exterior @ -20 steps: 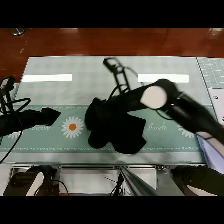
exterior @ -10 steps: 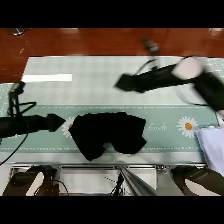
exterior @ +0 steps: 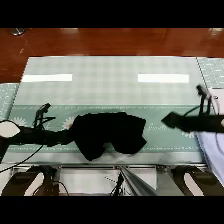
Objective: Fold the shirts.
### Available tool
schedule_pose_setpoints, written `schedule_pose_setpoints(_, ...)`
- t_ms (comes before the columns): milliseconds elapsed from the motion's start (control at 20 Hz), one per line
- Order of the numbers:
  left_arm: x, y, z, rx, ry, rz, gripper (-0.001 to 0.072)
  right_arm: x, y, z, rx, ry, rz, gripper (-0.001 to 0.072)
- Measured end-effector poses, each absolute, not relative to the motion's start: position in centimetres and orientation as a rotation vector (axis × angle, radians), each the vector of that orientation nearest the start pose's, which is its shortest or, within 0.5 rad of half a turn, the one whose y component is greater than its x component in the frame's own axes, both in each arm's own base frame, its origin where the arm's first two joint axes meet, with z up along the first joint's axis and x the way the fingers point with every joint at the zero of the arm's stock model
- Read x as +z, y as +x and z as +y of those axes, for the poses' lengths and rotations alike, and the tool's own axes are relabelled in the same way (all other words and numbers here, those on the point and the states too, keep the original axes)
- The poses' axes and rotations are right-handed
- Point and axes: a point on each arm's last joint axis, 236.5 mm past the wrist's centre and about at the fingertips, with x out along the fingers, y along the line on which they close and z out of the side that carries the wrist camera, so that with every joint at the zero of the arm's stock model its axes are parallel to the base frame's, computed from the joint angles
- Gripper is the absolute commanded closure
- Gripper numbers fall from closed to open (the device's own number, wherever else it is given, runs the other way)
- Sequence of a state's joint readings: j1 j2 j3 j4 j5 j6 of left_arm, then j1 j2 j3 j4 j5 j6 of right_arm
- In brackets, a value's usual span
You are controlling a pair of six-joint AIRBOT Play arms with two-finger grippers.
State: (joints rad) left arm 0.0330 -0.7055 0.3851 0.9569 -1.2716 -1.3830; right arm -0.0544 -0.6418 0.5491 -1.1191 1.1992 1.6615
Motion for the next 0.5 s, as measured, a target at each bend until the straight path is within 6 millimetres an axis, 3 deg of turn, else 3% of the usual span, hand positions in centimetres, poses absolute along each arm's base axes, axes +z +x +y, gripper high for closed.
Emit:
schedule_pose_setpoints(200,-6.8,16.3,-13.3,-0.417,-0.556,1.561,0.0006,-4.0,19.1,9.8,0.155,0.637,1.326,0.0094)
schedule_pose_setpoints(450,-8.5,16.7,-15.3,-0.453,-0.595,1.580,0.0009,-5.7,17.8,10.5,0.154,0.690,1.352,0.0094)
schedule_pose_setpoints(500,-8.8,16.5,-15.8,-0.466,-0.590,1.586,0.0181,-5.8,17.6,10.6,0.151,0.700,1.357,0.0094)
